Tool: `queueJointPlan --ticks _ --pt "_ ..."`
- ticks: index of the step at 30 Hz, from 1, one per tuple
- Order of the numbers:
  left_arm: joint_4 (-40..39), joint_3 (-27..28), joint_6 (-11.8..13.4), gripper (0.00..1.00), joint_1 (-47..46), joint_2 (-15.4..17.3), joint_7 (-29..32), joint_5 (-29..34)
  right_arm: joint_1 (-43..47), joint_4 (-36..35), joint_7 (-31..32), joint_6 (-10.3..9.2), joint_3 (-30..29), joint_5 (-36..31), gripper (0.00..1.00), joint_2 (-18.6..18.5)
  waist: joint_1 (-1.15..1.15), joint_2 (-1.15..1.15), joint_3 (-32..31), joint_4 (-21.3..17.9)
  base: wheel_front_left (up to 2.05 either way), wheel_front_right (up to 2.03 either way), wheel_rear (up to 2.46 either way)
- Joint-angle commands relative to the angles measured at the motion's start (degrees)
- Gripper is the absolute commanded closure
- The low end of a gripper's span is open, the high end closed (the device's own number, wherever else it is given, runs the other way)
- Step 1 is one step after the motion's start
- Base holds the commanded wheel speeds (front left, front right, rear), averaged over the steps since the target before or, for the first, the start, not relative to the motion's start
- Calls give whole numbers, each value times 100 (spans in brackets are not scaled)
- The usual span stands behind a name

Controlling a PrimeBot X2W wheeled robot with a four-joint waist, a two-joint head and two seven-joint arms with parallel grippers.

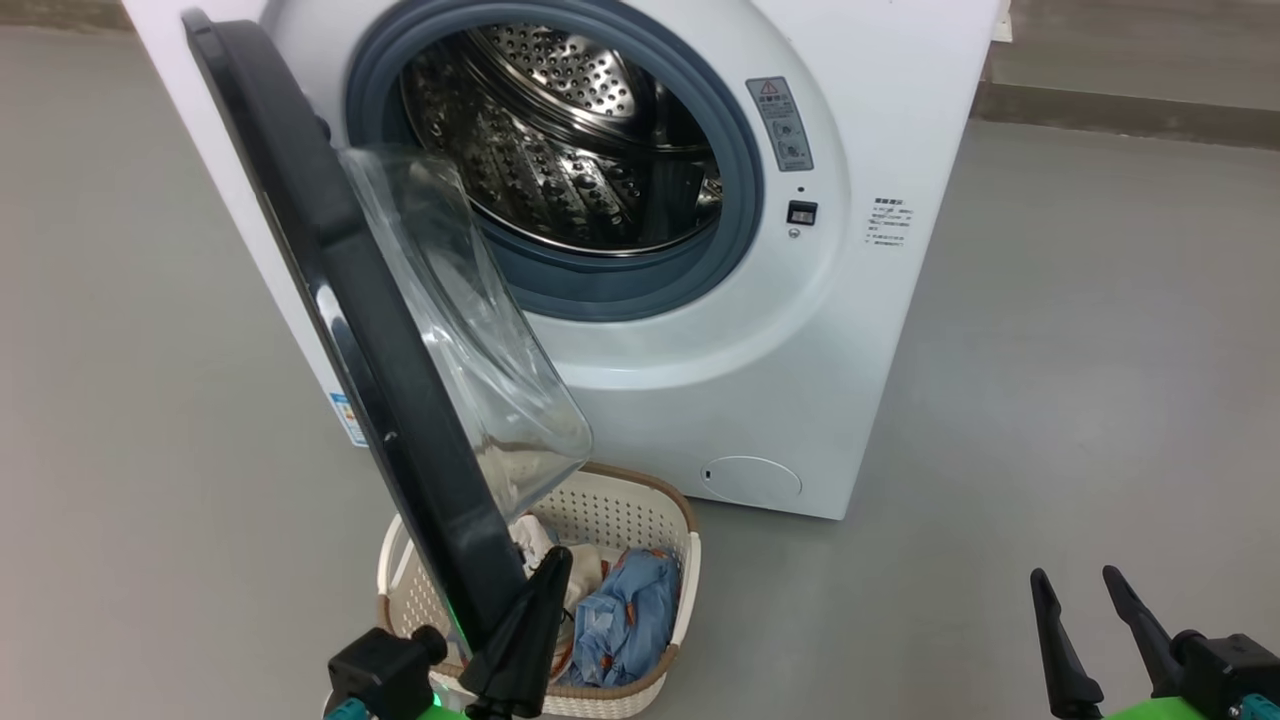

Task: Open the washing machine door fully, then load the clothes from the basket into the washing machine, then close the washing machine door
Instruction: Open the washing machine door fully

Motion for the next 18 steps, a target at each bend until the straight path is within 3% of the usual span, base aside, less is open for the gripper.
queueJointPlan --ticks 1,18 --pt "-152 299 65 100 -168 128 -14 -37 -4 -162 -77 50 107 -85 0 -56 0 0 -25 57 0 0 0" --pt "-422 368 233 100 -13 338 62 -4 11 -278 -77 50 61 -132 0 -84 0 0 -4 629 0 0 0"
